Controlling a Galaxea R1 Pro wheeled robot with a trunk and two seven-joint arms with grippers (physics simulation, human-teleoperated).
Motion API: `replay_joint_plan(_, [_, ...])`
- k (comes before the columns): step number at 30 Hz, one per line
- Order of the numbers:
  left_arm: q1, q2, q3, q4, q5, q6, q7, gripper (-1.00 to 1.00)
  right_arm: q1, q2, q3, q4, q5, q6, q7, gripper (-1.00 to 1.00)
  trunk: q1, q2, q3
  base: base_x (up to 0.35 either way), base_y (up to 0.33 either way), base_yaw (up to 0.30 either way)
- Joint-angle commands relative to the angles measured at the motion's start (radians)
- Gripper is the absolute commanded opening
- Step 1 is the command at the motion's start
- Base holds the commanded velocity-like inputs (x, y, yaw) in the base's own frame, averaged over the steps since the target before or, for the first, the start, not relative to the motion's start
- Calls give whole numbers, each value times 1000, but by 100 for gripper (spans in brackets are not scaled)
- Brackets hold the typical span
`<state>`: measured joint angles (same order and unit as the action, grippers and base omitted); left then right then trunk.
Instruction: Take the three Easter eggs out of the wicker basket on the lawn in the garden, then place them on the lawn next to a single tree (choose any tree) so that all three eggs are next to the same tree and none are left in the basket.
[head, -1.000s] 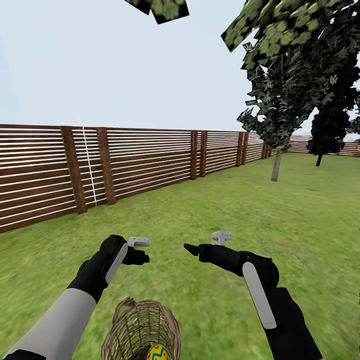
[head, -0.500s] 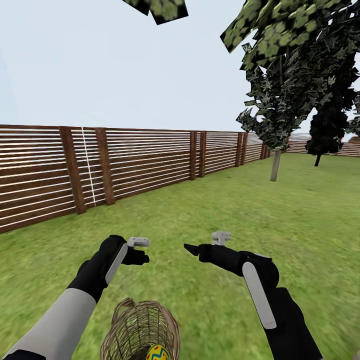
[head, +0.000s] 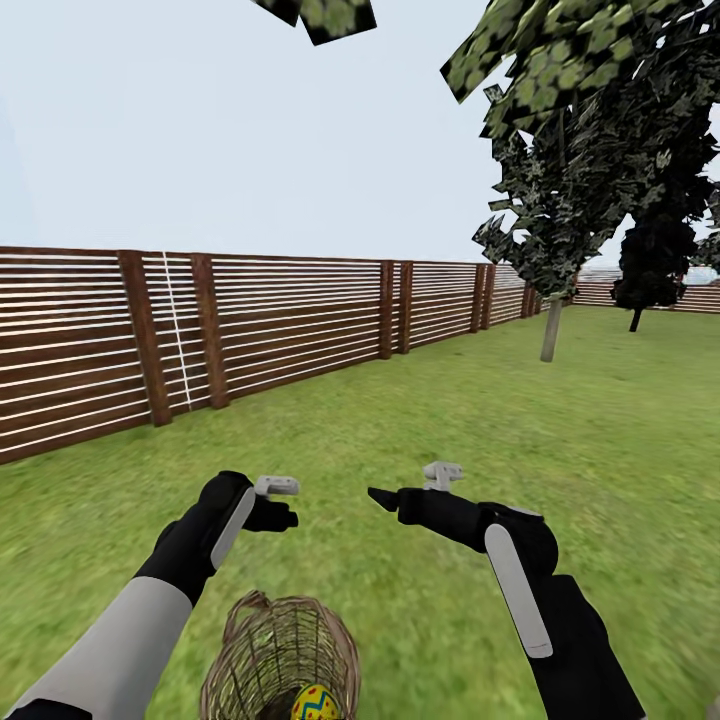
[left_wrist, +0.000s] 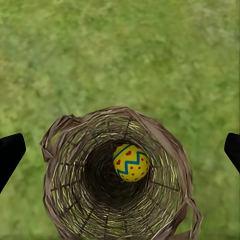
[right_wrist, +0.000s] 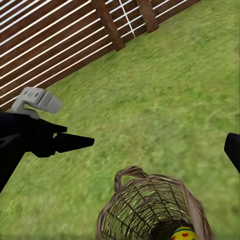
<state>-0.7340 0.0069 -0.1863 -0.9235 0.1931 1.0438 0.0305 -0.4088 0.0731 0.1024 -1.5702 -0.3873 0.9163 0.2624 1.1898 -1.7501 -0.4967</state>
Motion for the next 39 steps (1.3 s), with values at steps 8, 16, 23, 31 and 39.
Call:
replay_joint_plan(8, [-1,0,-3,0,5,3,3,100,-1,1,0,-1,7,5,6,100,31,-57,-26,0,0,0])
replay_joint_plan(16, [-1,1,-5,0,5,3,3,100,-1,1,2,-1,7,4,6,100,61,-113,-51,0,0,0])
replay_joint_plan(23, [-1,1,-5,0,5,3,3,100,-1,1,2,-1,7,4,6,100,88,-162,-73,0,0,0])
replay_joint_plan(31, [-1,0,-5,1,5,3,3,100,-1,1,2,-1,7,4,6,100,119,-218,-98,0,0,0])
replay_joint_plan(39, [-1,0,-4,0,5,3,3,100,-1,0,2,-1,7,4,6,100,150,-274,-123,0,0,0])
